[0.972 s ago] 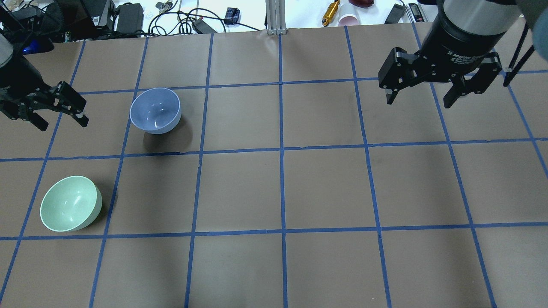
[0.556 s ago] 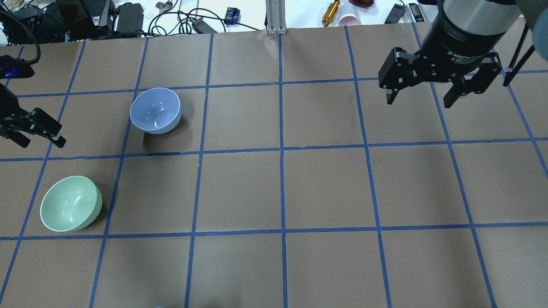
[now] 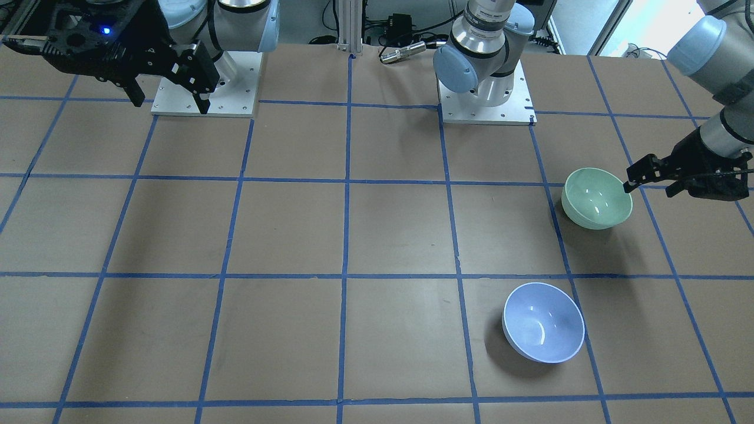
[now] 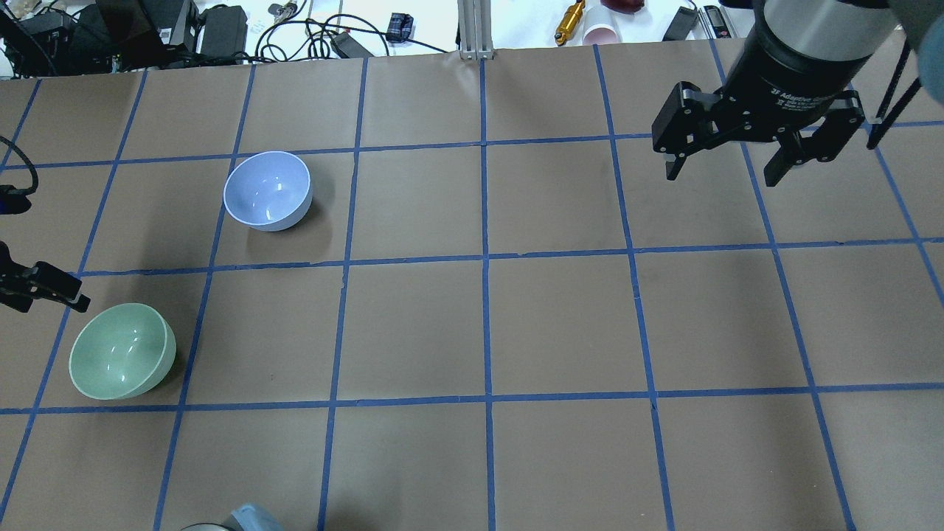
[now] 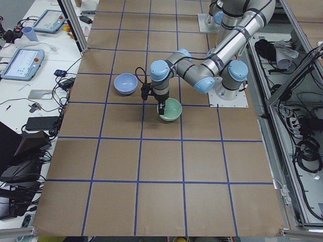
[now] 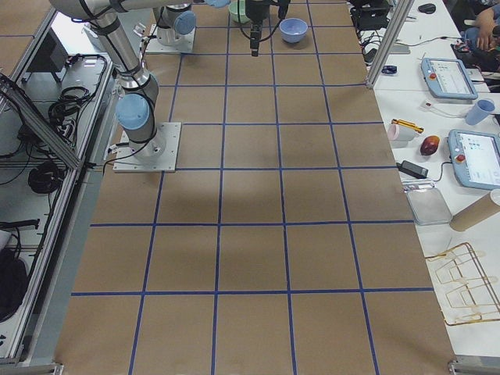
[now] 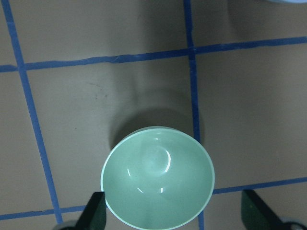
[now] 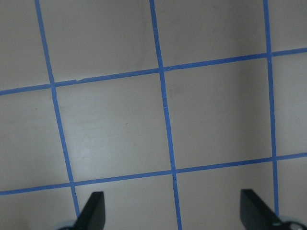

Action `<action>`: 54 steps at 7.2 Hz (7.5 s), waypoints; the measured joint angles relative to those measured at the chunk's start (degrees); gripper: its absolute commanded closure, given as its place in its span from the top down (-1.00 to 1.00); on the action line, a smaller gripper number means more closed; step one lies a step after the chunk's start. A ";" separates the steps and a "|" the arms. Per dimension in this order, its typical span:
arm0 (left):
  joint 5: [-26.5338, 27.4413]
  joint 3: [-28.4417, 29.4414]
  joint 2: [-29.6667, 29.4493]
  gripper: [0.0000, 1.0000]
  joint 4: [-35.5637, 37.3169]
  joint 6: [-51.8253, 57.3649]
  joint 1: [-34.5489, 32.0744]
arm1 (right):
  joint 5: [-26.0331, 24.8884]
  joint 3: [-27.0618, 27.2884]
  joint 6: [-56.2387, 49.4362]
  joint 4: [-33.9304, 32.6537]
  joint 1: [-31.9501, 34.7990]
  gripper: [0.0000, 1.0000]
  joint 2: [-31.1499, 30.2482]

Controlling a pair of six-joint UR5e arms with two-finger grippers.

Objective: Stack green bowl on blue bowl
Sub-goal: 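Move the left gripper down toward the rim of the pale green bowl, then close the left gripper on the green bowl's rim, then lift the green bowl with the left gripper toward the blue bowl, then lower the green bowl into the pale blue bowl with the left gripper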

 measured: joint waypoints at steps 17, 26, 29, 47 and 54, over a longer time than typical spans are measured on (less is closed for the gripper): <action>-1.21 -5.82 -10.34 0.13 5.41 4.07 6.15 | 0.00 -0.03 0.00 0.02 0.00 1.00 0.00; -1.68 -5.68 -10.23 -1.00 5.39 0.20 5.33 | 0.00 -0.03 0.00 0.05 0.00 1.00 0.00; -1.93 -5.59 -9.96 -1.00 4.92 0.26 5.33 | 0.00 -0.02 0.00 0.02 0.00 1.00 0.00; -18.34 11.38 -10.18 -1.00 -10.96 -12.87 -5.22 | 0.00 -0.04 0.00 0.04 0.00 1.00 0.00; -19.96 24.06 -20.03 -1.00 -9.30 -31.39 -18.26 | 0.00 -0.03 0.00 0.07 0.00 1.00 0.00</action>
